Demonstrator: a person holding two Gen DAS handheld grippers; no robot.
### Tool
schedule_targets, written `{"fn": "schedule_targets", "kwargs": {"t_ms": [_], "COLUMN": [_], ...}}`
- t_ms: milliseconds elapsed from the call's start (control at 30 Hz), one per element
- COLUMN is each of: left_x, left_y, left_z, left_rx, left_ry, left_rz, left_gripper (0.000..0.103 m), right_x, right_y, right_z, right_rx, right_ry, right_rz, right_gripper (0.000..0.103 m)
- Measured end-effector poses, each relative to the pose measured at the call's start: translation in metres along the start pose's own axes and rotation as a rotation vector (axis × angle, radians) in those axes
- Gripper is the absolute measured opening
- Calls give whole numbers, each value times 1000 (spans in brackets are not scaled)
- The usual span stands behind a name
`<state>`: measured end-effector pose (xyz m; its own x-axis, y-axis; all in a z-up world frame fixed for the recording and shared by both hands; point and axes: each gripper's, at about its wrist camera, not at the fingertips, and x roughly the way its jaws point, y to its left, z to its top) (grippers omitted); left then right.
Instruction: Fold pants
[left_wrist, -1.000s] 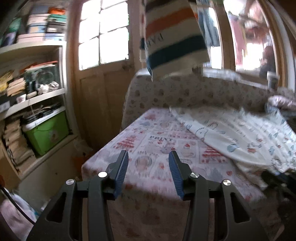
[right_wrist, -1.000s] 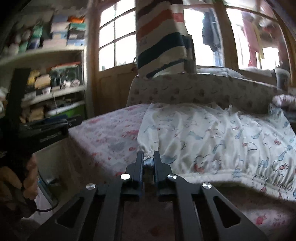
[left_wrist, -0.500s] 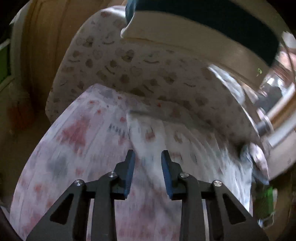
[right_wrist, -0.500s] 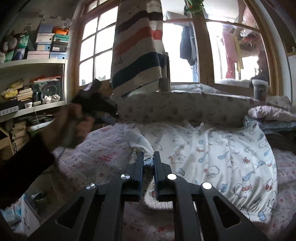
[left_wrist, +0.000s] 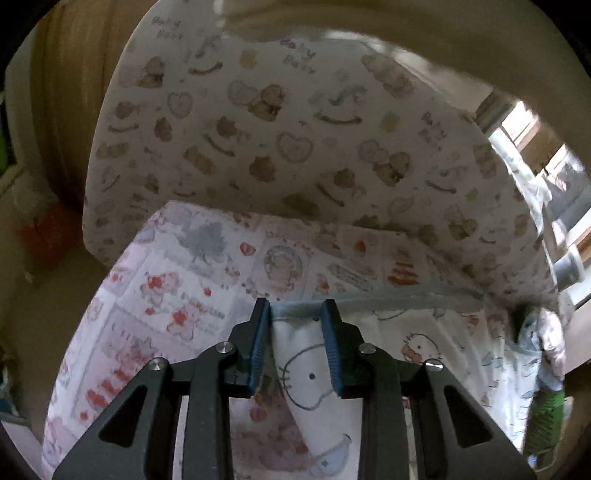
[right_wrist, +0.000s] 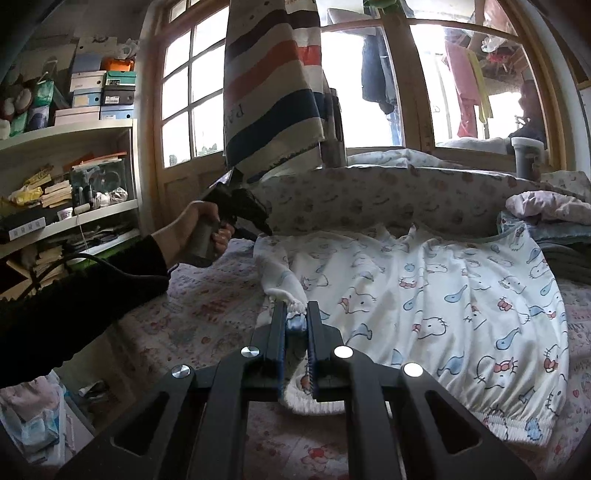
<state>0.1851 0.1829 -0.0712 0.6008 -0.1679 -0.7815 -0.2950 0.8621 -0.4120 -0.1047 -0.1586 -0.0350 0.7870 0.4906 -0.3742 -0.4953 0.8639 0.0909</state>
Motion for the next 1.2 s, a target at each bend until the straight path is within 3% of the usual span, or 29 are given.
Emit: {"fn": "schedule_targets", "kwargs": {"t_ms": [33, 100, 267, 567, 800, 1000, 1200], "left_x": [1, 0, -26, -57, -59, -54, -25], "left_y": [-1, -2, -34, -145, -235, -314, -381], "left_z": [-1, -2, 0, 16, 14, -7, -45], "left_rx": [6, 10, 88, 216, 289, 376, 444], "left_ry": [-5, -4, -85, -157, -149, -119, -46], "left_rz": [-7, -71, -120, -166, -224, -278, -320], "left_gripper": [5, 5, 4, 4, 4, 4, 4], "right_x": [0, -1, -6, -37, -61, -80, -95], "right_y": [-2, -6, -13, -30, -57, -78, -90], "right_z": [1, 2, 6, 1, -9, -23, -37], "right_rx": [6, 21, 55, 72, 119, 166, 180], "right_ry": [-1, -8, -36, -100, -108, -94, -74], "right_rz": [0, -3, -6, -79, -121, -136, -174], "right_gripper": [10, 10, 10, 10, 10, 10, 10]}}
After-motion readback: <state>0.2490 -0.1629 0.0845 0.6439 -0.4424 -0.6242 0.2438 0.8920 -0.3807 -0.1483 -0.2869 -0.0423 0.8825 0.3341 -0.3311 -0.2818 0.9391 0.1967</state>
